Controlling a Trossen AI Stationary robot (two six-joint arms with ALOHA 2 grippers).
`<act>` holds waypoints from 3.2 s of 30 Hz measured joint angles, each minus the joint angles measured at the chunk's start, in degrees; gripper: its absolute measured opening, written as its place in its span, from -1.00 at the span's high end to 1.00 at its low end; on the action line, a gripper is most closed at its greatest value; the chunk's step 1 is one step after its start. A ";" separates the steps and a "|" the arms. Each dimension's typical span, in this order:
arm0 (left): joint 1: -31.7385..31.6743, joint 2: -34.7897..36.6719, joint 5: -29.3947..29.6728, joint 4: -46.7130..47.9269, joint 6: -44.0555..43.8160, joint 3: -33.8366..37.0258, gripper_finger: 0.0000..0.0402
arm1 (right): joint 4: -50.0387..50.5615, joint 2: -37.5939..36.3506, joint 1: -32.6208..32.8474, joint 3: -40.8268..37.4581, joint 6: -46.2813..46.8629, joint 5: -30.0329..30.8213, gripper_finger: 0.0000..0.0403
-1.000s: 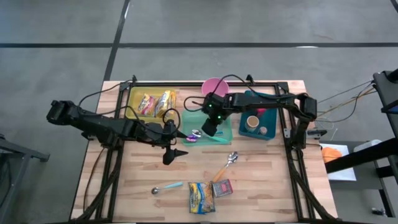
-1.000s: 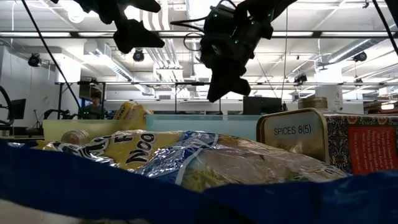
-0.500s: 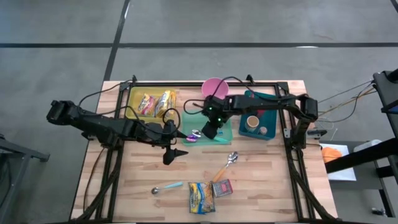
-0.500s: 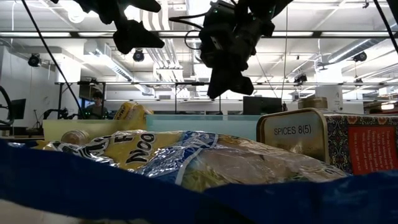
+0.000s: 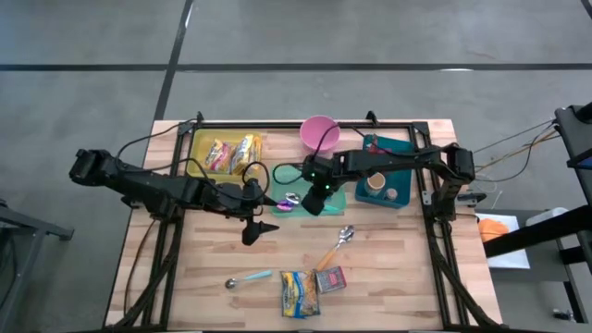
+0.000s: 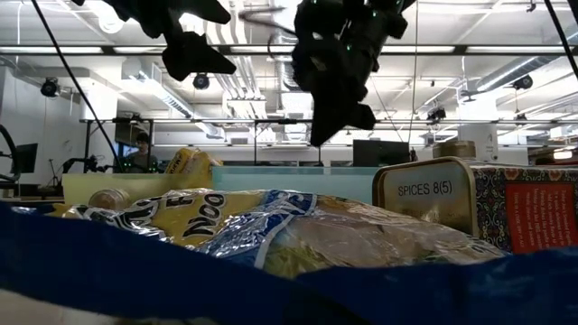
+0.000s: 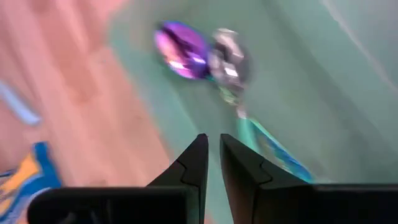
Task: Pick & Place Food Item
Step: Put the light blue spoon into the green bin
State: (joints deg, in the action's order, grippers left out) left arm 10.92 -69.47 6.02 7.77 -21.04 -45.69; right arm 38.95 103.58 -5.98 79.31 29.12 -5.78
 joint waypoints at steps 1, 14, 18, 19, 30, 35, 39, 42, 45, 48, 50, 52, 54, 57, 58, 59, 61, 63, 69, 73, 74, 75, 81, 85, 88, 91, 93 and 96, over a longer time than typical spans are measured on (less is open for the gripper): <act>0.00 0.00 0.00 0.00 0.00 0.00 -0.89 | -0.84 -0.26 0.88 0.00 0.00 0.07 0.80; 0.00 0.00 0.00 0.00 0.15 0.00 -0.89 | 1.88 -9.39 15.10 -0.34 8.16 29.93 0.80; 0.00 0.00 0.00 -0.01 0.13 0.00 -0.89 | 4.87 -10.82 20.23 -0.41 8.89 35.89 0.80; 0.00 0.00 0.00 0.01 0.13 0.00 -0.89 | 5.72 -10.90 21.26 -0.44 9.34 36.73 0.80; -0.02 -0.02 0.00 0.01 -0.01 0.00 -0.89 | 6.76 -9.91 27.98 -0.46 10.21 38.05 -0.03; -0.02 -0.04 -0.02 0.00 -0.32 0.00 -0.89 | 7.22 -9.78 28.98 -0.46 11.16 38.25 -0.41; 0.02 -0.07 0.00 0.00 -1.55 0.00 -0.89 | 8.84 -9.79 29.43 -0.46 16.44 37.12 -0.58; 0.02 -0.09 0.00 0.00 -1.51 0.00 -0.89 | 12.17 -9.82 30.52 -0.46 19.23 36.94 -0.66; 0.02 -0.09 0.00 0.02 -1.51 0.00 -0.89 | 16.38 -9.82 32.55 -0.46 23.72 37.21 -0.71; 0.02 -0.09 -1.14 0.90 -1.57 0.00 -0.89 | 20.88 -9.82 35.32 -0.50 27.94 39.17 -0.74; 0.02 -0.09 -4.48 2.38 -2.84 0.00 -0.89 | 22.12 -9.84 37.41 -1.09 30.52 42.08 -0.74; 0.04 -0.09 -9.58 4.69 -5.01 -0.04 -0.89 | 22.13 -9.84 39.48 -1.88 31.57 43.84 -0.74; 0.53 -0.09 -13.36 7.25 -7.71 -0.11 -0.89 | 22.11 -9.84 41.17 -2.81 33.09 46.17 -0.74; 2.52 -0.09 -13.41 11.49 -9.61 -0.11 -0.89 | 22.13 -9.82 42.97 -4.50 36.54 50.52 -0.74; 3.44 -0.10 -13.14 12.87 -9.98 -0.11 -0.89 | 22.18 -9.80 43.38 -5.06 37.57 51.86 -0.74; 4.36 -0.22 -13.10 13.92 -10.44 -0.09 -0.89 | 22.15 -9.78 43.79 -5.61 38.54 53.21 -0.74; 6.59 -0.83 -13.04 15.11 -11.12 -0.10 -0.89 | 22.15 -9.78 44.46 -6.58 40.83 55.78 -0.74; 9.25 -2.19 -12.89 15.78 -12.75 -0.07 -0.89 | 22.07 -9.78 44.77 -7.73 43.06 57.03 -0.74; 17.47 -8.70 -12.89 15.12 -18.11 -0.13 -0.89 | 21.69 -9.76 44.73 -11.39 48.43 57.11 -0.74; 20.55 -12.72 -12.17 12.75 -21.53 -0.15 -0.89 | 20.84 -9.76 44.74 -12.45 48.84 57.00 -0.74; 21.06 -13.65 -12.03 11.80 -22.23 -0.15 -0.89 | 20.06 -9.76 44.74 -12.48 48.44 56.98 -0.74; 21.50 -14.52 -12.02 11.00 -22.66 -0.15 -0.89 | 19.39 -9.76 44.74 -12.51 47.67 56.98 -0.74; 22.98 -20.69 -11.99 11.52 -23.33 -2.54 -0.88 | 16.53 -9.78 44.77 -12.31 44.54 56.94 -0.74; 23.85 -25.35 -10.49 16.47 -19.71 -6.70 -0.88 | 15.62 -9.78 44.77 -12.37 44.19 56.87 -0.74; 24.32 -28.35 -7.73 20.49 -17.80 -9.31 -0.88 | 15.49 -9.78 44.77 -12.42 44.27 56.49 -0.74; 24.65 -30.21 -5.11 22.71 -17.29 -11.05 -0.88 | 15.18 -9.78 44.83 -12.44 44.35 56.30 -0.74; 24.72 -30.98 -4.50 23.40 -17.30 -11.43 -0.88 | 14.53 -9.78 44.84 -12.49 44.19 56.24 -0.74; 24.74 -31.23 -4.22 23.59 -17.30 -11.37 -0.88 | 14.39 -9.78 45.03 -12.61 44.23 55.88 -0.74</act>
State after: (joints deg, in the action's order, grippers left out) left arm 35.66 -100.71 1.80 31.36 -38.34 -57.06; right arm 53.34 93.80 39.05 66.69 73.36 50.10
